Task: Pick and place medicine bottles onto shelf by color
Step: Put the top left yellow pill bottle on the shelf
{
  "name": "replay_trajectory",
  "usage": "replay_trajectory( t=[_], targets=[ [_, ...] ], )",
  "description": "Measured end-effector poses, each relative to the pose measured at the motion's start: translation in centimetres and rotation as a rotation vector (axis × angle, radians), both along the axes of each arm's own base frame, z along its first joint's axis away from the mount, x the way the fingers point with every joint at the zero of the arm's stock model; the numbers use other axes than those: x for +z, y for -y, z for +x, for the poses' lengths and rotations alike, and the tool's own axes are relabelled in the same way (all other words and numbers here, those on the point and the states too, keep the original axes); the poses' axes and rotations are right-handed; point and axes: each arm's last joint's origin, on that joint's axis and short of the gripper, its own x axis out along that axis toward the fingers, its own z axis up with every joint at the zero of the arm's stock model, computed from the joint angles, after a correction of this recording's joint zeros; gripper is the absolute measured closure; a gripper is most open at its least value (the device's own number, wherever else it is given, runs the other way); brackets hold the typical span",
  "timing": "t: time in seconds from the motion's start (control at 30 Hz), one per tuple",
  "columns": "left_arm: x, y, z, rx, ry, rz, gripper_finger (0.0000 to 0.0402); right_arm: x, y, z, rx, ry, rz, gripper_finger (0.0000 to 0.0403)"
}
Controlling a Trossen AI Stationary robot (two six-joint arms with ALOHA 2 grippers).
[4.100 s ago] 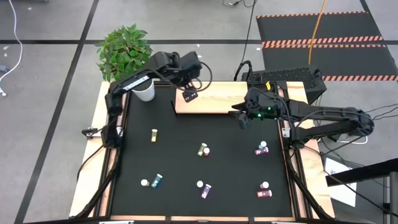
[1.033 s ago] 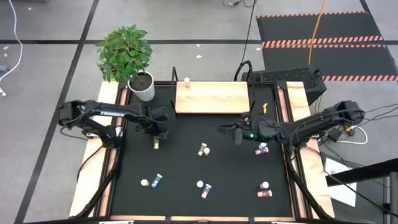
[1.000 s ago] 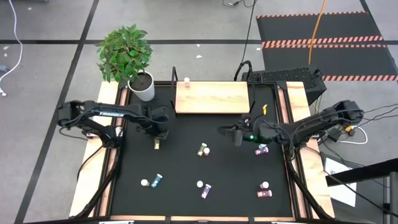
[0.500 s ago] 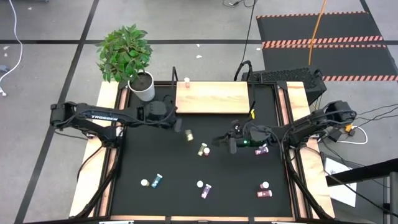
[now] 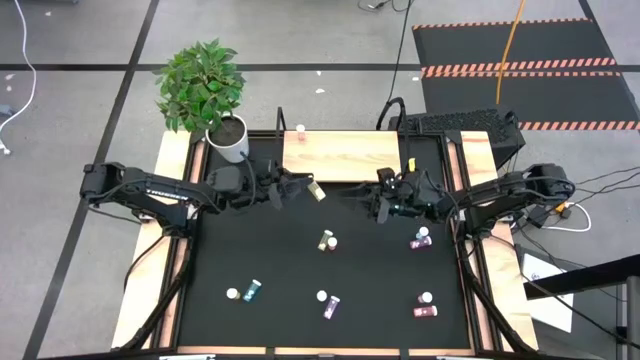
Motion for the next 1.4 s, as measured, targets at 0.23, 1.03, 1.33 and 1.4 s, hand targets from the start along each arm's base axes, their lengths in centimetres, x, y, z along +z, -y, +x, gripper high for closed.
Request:
replay_trajectory(
  t=[0.23, 1.03, 1.33, 1.4],
  targets=[
    [3.8, 1.0, 0.6, 0.014, 0.078, 0.237, 0.0254, 2.8, 0.8, 2.0, 0.015, 0.039, -0.082, 0.0115],
    [10.7, 0.6, 1.8, 0.04, -0.049, 0.64, 0.0254, 6.9, 0.8, 3.9, 0.137, 0.145, -0.081, 0.018],
    [9.6, 0.6, 3.5, 0.034, -0.017, 0.528, 0.0254, 6.9, 0.8, 3.9, 0.147, 0.151, -0.086, 0.0225],
    [9.5, 0.7, 3.6, 0.028, -0.019, 0.514, 0.0254, 7.0, 0.8, 3.9, 0.146, 0.154, -0.091, 0.0235]
  ],
)
